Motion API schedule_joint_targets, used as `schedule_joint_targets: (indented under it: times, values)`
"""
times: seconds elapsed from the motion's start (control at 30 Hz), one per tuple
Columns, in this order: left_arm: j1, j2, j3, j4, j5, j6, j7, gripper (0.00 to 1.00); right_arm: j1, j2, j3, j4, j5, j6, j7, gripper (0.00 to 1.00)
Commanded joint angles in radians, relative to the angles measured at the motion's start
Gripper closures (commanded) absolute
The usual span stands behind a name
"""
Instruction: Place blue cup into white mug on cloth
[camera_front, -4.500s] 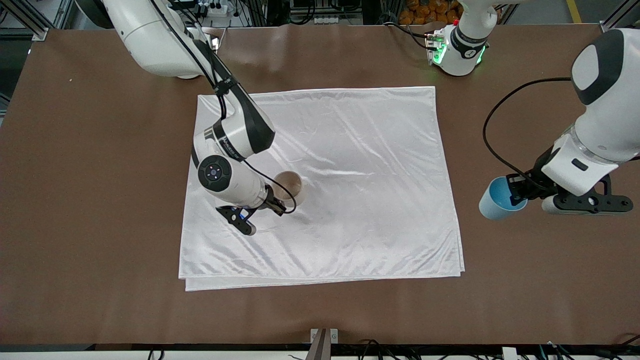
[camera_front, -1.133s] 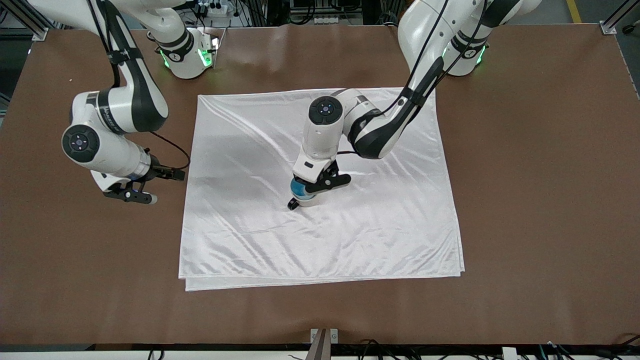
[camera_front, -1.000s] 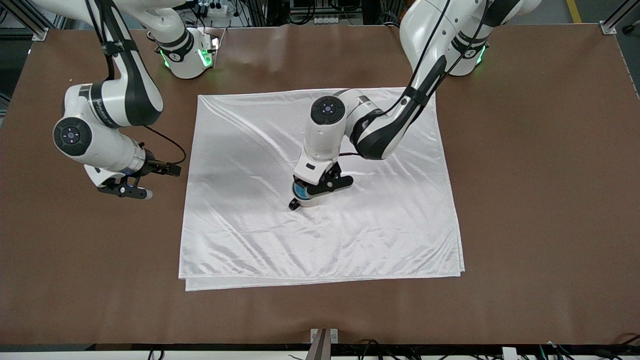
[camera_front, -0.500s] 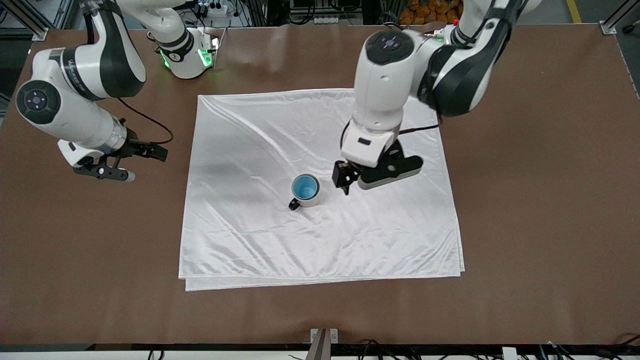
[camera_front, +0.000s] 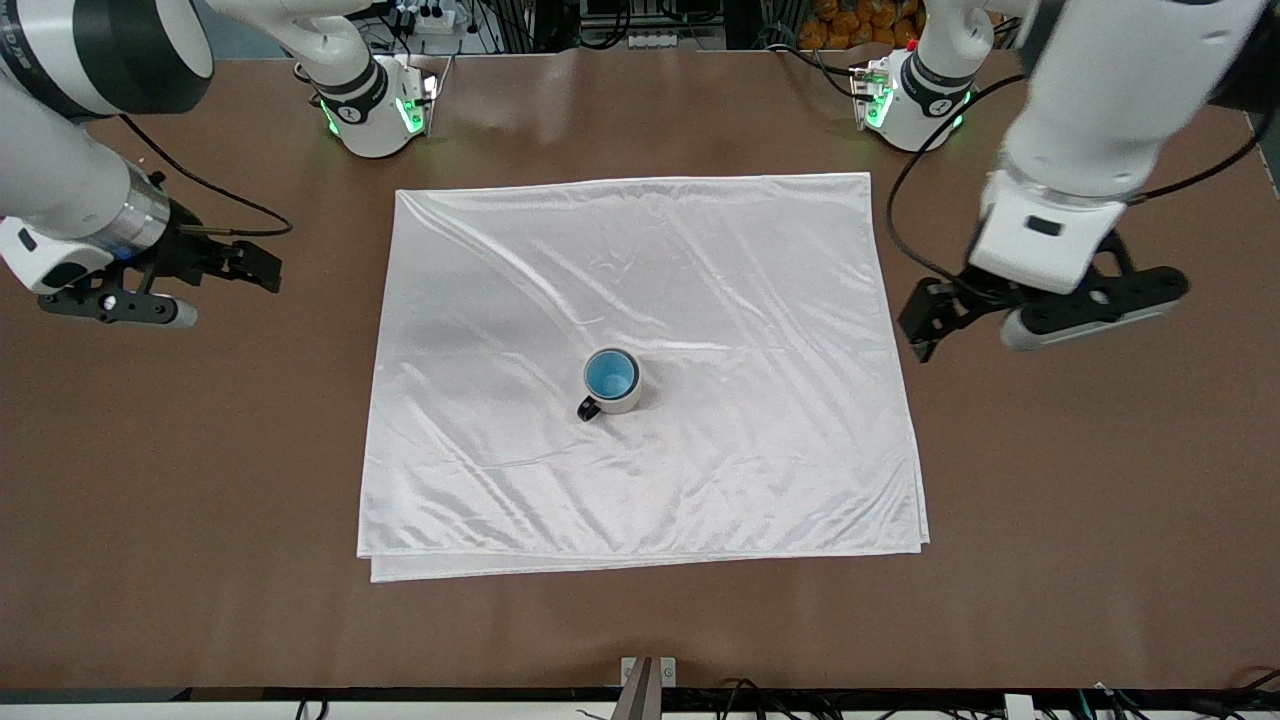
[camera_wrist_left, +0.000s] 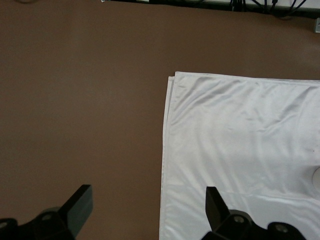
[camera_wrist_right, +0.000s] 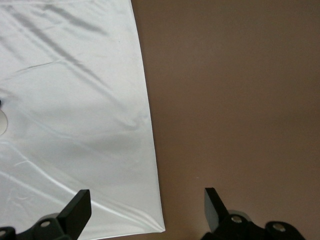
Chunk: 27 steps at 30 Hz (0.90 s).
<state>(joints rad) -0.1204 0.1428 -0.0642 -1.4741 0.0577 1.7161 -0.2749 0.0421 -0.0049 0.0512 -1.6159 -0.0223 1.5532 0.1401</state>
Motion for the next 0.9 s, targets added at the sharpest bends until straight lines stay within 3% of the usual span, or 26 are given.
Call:
schedule_joint_targets:
  times: [0.0, 0.87]
  values:
    - [0.005, -0.019, -0.009, -0.026, -0.010, -0.039, 0.022, 0.00, -0.011, 0.014, 0.010, 0.041, 0.001, -0.016, -0.013, 0.00]
    - [0.008, -0.012, -0.006, -0.006, -0.016, -0.039, 0.008, 0.00, -0.019, 0.019, 0.022, 0.113, 0.001, -0.012, -0.023, 0.00]
